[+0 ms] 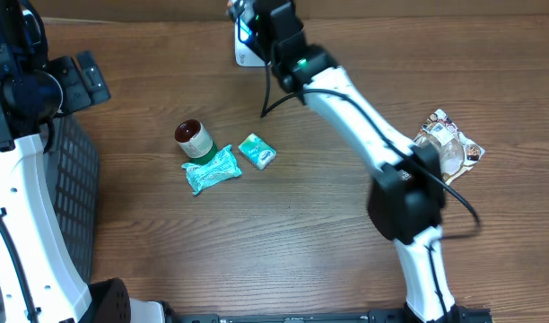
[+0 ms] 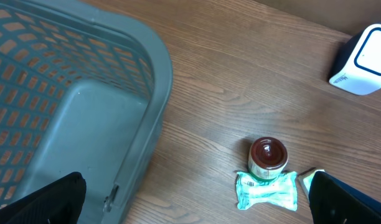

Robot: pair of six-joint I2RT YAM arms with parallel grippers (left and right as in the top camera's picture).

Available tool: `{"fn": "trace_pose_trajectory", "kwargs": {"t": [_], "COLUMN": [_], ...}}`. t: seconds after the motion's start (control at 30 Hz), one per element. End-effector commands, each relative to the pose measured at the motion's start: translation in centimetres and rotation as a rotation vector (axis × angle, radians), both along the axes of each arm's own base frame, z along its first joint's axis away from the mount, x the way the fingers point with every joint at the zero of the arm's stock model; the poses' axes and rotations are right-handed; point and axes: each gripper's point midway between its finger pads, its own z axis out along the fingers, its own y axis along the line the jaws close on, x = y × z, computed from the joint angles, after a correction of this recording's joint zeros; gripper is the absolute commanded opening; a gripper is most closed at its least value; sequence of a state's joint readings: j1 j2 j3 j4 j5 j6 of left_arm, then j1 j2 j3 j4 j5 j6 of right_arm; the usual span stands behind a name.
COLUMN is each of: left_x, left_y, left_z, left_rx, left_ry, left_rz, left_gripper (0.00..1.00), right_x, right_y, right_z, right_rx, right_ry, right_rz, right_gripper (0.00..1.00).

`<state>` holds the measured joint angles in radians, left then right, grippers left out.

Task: Scan the item barcode
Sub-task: 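Hold the orange packet under the white scanner with the right gripper, then carry the orange packet right and drop it by the snack bag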

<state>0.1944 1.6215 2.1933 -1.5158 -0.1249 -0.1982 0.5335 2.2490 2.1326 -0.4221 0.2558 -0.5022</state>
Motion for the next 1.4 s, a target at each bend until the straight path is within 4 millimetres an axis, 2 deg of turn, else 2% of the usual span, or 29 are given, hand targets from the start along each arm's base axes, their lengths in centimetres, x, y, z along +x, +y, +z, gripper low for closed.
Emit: {"fn": "trace_pose_trajectory", "kwargs": {"t": [0.0, 0.1, 0.2, 0.33, 0.43, 0.6, 0.73, 0.9, 1.07, 1.2, 1.27, 1.3, 1.37], "left_x": [0.0, 0.0, 0.0, 0.0, 0.0, 0.0, 0.0, 0.0, 0.0, 0.0, 0.0, 0.0, 0.0], "left_y": [0.2, 0.2, 0.2, 0.2, 0.2, 0.2, 0.2, 0.2, 0.2, 0.2, 0.2, 0.2, 0.2], "left_z": [0.0, 0.0, 0.0, 0.0, 0.0, 0.0, 0.0, 0.0, 0.0, 0.0, 0.0, 0.0, 0.0], "left_rx": [0.018, 0.018, 0.018, 0.018, 0.018, 0.018, 0.018, 0.018, 0.018, 0.018, 0.018, 0.018, 0.018], "left_ry": [0.004, 0.004, 0.004, 0.004, 0.004, 0.004, 0.004, 0.004, 0.004, 0.004, 0.004, 0.004, 0.004], "left_rz": [-0.008, -0.008, -0.008, -0.008, -0.008, -0.008, -0.008, -0.008, -0.008, -0.008, -0.008, -0.008, -0.008], "left_gripper": [0.99, 1.0, 1.0, 1.0, 1.0, 1.0, 0.99, 1.0, 1.0, 0.99, 1.0, 1.0, 1.0], "right_x": [-4.0, -8.0, -12.4, -16.8, -19.1, -20.3, -20.7, -22.1, -24.8, -26.3, -26.6, -26.7, -26.8], "right_y": [-0.3, -1.2, -2.8, -5.8, -9.2, -16.5, -22.4, -29.5, -33.0, -35.2, -35.6, -35.5, -35.2], "right_z": [7.6, 8.8, 9.3, 8.7, 7.2, 3.3, -1.1, -8.6, -13.1, -14.3, -14.3, -14.3, -14.1], "right_rx": [0.275, 0.408, 0.506, 0.581, 0.625, 0.666, 0.713, 0.727, 0.722, 0.664, 0.645, 0.635, 0.617], "right_ry": [0.06, 0.238, 0.443, 0.683, 0.868, 1.049, 1.142, 1.2, 1.255, 1.254, 1.253, 1.259, 1.27], "right_rz": [0.027, 0.035, 0.038, 0.005, -0.059, -0.332, -0.562, -0.886, -1.029, -1.118, -1.132, -1.124, -1.092], "right_gripper": [0.04, 0.04, 0.04, 0.04, 0.04, 0.04, 0.04, 0.04, 0.04, 0.04, 0.16, 0.25, 0.34]}}
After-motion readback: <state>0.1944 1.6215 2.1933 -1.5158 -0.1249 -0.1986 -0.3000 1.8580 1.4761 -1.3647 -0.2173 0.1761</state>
